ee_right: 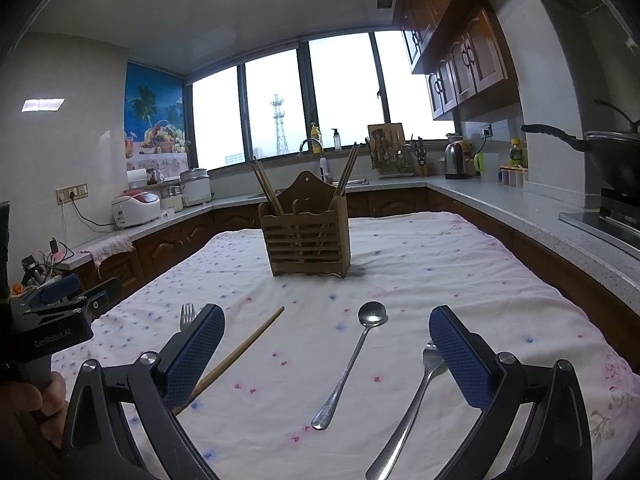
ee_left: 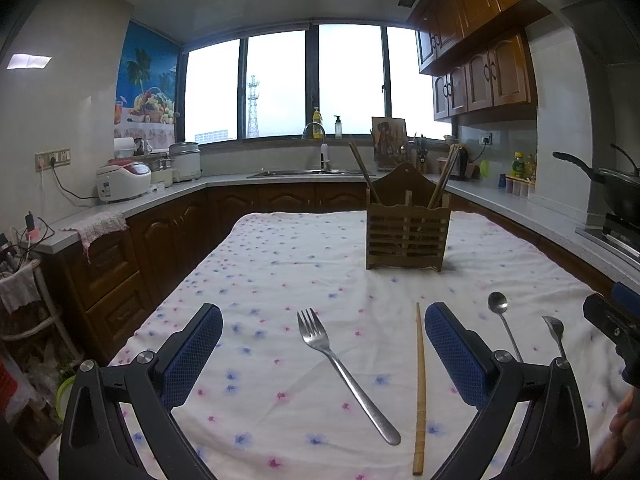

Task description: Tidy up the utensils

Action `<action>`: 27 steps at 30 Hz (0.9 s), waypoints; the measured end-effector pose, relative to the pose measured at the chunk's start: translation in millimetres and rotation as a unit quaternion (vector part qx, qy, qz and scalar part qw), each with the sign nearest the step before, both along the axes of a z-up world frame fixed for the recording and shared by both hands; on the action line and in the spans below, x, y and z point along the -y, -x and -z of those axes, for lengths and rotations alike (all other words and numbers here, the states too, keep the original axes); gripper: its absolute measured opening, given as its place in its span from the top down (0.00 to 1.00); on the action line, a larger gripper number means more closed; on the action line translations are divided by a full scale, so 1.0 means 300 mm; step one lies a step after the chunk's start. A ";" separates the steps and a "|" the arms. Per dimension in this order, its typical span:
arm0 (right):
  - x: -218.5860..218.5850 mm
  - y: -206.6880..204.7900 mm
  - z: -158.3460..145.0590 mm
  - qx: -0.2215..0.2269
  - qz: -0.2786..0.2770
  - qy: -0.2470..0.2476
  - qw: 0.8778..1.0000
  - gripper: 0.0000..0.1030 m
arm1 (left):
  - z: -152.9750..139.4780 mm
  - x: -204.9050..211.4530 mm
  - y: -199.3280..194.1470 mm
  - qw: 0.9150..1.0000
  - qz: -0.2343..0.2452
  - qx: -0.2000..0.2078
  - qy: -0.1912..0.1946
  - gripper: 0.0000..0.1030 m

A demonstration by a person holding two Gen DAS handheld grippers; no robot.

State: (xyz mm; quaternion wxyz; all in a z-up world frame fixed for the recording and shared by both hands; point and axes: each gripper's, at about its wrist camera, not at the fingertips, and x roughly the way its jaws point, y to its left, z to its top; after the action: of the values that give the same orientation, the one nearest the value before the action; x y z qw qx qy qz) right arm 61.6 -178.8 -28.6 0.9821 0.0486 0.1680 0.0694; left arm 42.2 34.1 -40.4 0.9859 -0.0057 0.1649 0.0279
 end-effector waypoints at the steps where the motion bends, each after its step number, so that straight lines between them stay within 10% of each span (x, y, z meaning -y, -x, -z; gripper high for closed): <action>1: -0.002 0.000 0.001 0.000 0.000 0.000 1.000 0.00 | 0.000 -0.001 -0.001 1.000 0.001 0.000 0.001 0.01; 27: -0.006 -0.002 -0.002 0.000 0.000 0.000 1.000 0.00 | 0.001 0.001 0.001 1.000 -0.002 -0.008 0.015 0.01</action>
State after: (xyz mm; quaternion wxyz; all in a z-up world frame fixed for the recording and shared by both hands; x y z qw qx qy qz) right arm 62.3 -177.1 -28.1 0.9821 0.0486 0.1680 0.0699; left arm 42.1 33.8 -40.6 0.9844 -0.0207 0.1727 0.0269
